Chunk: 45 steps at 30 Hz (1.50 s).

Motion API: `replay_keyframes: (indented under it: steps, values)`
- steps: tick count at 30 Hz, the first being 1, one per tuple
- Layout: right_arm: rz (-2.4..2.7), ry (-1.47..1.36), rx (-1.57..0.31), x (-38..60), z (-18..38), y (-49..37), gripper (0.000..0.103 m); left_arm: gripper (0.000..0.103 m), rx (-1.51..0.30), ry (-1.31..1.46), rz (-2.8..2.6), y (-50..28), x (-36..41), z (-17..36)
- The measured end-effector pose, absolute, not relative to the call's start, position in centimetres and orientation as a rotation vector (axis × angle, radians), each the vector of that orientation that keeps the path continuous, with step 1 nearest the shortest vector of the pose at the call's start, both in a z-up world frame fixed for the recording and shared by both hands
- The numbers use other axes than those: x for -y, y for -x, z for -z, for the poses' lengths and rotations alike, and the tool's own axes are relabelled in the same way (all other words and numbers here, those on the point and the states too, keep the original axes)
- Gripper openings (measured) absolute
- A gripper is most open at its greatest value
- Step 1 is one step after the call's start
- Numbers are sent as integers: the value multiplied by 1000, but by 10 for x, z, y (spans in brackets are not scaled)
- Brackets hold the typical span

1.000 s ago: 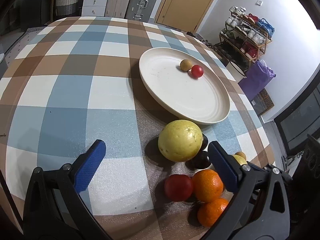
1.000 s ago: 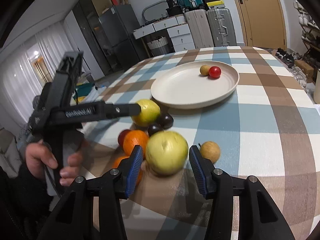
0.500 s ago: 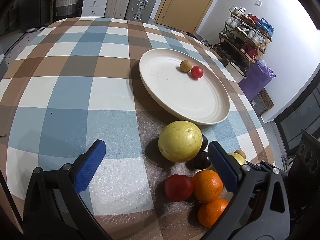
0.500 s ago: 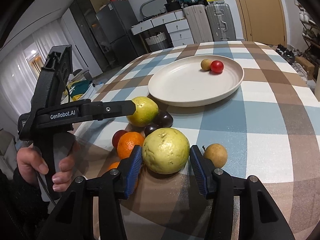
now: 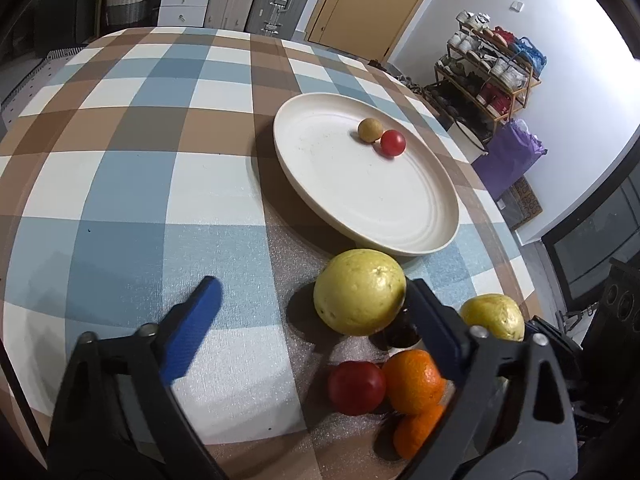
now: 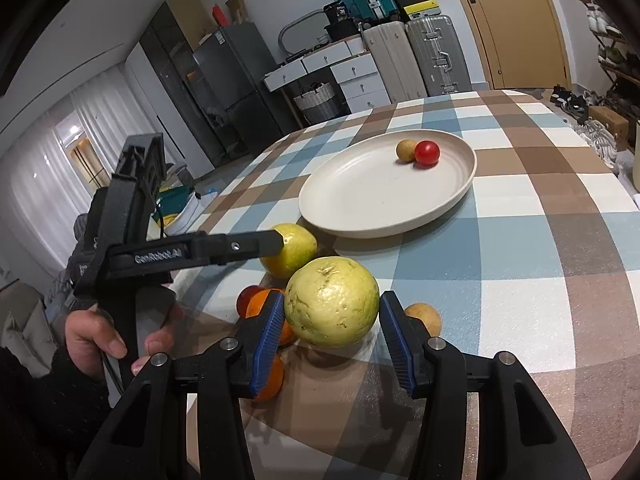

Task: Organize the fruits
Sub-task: 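Lift the pomelo and lemon and carry them over the cream plate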

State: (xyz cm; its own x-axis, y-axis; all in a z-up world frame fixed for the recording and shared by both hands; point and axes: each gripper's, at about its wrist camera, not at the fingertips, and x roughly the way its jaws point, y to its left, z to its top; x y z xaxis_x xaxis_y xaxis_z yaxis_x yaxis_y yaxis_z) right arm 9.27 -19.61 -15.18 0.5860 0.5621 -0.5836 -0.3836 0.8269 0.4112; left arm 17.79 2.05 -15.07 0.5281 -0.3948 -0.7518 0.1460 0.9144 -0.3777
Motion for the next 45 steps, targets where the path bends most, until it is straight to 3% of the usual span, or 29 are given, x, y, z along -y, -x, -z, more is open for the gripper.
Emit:
replay_keyframes:
  steps: [4,8,22,31,45]
  values:
    - [-564,-253,-757,199,148,-94,49,75,-964,284,379,-181,-16,150]
    - [-564,-257,-763,200,148,-99,49,47,-998,321,475,-186,-11,155]
    - [-581,-301,-736,212,134,-116,49,46,-1010,329,523,-187,-20,159]
    - [-600,-330,-728,215,124,-143,49,46,-953,339,554,-186,-28,128]
    - [-601,-348,-774,213,120,-204,49,46,-957,362,590,-256,-9,110]
